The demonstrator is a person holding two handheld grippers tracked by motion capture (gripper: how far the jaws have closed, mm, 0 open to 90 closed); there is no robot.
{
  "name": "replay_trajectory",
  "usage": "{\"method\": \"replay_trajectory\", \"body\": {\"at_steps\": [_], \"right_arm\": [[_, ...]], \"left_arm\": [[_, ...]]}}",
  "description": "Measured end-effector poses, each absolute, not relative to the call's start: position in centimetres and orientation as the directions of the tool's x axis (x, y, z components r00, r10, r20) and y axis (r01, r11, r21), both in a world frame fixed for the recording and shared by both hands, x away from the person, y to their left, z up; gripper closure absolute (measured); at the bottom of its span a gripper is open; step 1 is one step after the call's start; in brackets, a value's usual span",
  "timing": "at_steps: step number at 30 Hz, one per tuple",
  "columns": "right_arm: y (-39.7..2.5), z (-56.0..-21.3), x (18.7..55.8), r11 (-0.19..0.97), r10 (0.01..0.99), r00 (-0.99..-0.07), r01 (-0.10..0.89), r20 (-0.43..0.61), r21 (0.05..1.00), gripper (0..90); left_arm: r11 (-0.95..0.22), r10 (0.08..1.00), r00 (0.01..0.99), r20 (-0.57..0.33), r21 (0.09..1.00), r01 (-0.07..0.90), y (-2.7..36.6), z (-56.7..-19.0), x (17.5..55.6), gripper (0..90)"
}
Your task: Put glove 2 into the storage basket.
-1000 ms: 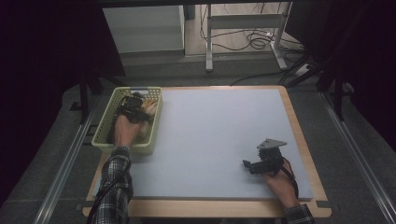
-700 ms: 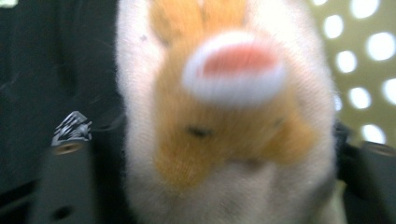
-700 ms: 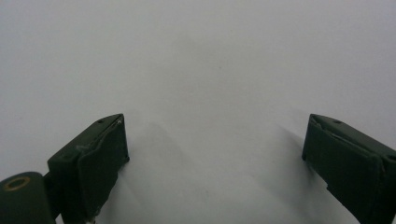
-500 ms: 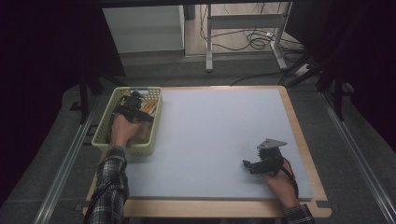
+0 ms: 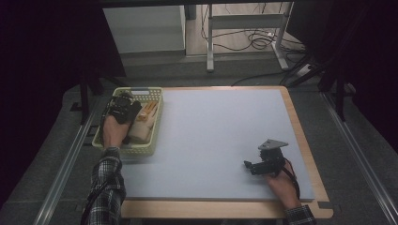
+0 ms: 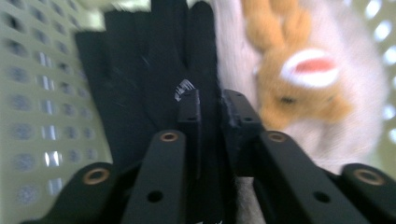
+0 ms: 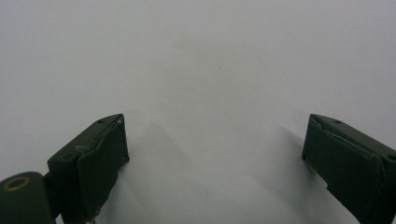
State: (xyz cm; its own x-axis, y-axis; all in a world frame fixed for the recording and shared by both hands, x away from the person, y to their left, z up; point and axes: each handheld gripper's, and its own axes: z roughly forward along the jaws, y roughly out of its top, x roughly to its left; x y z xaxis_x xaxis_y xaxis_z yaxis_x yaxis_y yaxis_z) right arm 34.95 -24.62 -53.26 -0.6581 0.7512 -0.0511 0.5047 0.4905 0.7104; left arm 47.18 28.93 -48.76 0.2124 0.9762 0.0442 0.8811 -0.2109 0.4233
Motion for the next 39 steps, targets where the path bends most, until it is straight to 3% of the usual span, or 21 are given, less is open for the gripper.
{"method": "replay_trajectory", "body": {"at_steps": [10, 19, 28, 39], "right_arm": [[-24.6, -53.3, 34.9, 0.490, 0.751, -0.658, 0.505, -0.051, 0.711, 6.5], [-24.6, -53.3, 34.9, 0.490, 0.751, -0.658, 0.505, -0.051, 0.711, 6.4], [-24.6, -53.3, 34.9, 0.490, 0.751, -0.658, 0.505, -0.051, 0.710, 6.5], [-24.6, -53.3, 34.9, 0.491, 0.751, -0.658, 0.504, -0.051, 0.711, 6.5]], "left_arm": [[-0.240, 0.968, 0.251, 0.024, 0.388, 0.890, 27.3, -50.4, 47.4, 85.1], [-0.177, 0.978, 0.207, -0.010, 0.477, 0.861, 29.2, -48.7, 46.7, 61.4], [-0.146, 0.981, 0.190, -0.025, 0.547, 0.824, 30.5, -47.0, 45.8, 43.0], [-0.096, 0.974, 0.200, -0.102, 0.615, 0.782, 31.3, -45.9, 44.4, 35.3]]}}
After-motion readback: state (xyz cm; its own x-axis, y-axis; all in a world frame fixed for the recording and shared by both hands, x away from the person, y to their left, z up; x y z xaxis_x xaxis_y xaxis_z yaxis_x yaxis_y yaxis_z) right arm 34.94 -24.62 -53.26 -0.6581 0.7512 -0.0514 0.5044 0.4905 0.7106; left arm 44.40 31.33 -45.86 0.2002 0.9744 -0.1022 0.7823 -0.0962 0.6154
